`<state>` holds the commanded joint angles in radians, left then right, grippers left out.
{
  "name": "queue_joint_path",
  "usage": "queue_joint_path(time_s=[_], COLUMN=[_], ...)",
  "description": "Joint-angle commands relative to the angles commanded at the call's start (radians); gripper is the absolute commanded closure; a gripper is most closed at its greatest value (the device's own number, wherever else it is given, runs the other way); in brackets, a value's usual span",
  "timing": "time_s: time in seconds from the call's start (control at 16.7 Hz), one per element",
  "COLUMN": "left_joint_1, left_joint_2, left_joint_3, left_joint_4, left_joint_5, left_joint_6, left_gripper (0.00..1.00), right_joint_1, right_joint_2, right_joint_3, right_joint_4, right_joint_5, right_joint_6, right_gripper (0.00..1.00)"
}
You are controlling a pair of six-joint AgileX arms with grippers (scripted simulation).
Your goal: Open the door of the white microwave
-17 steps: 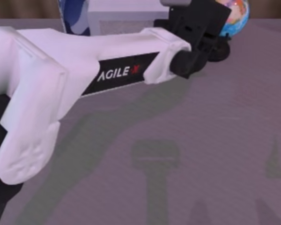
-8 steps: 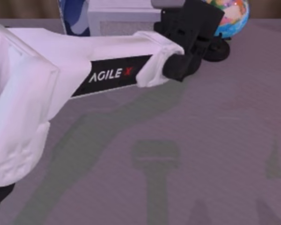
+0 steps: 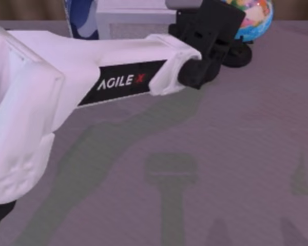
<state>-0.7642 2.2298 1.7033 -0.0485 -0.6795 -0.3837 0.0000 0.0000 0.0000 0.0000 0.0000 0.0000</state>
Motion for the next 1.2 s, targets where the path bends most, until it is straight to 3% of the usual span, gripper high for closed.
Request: queue_joint_path(time_s=[1.2], left_joint_1=[0.002], left_joint_2=[-0.028], left_joint_3=[-0.049], left_joint_4=[0.034], left_joint_5=[0.024], left_joint_6=[0.02], left_gripper=[1.0], right_joint_1=[0.0], right_joint_2=[0.0], right_joint_3=[0.0], right_joint_4=[0.0], right_joint_5=[0.0], right_joint_6=[0.0], right_gripper=[0.0])
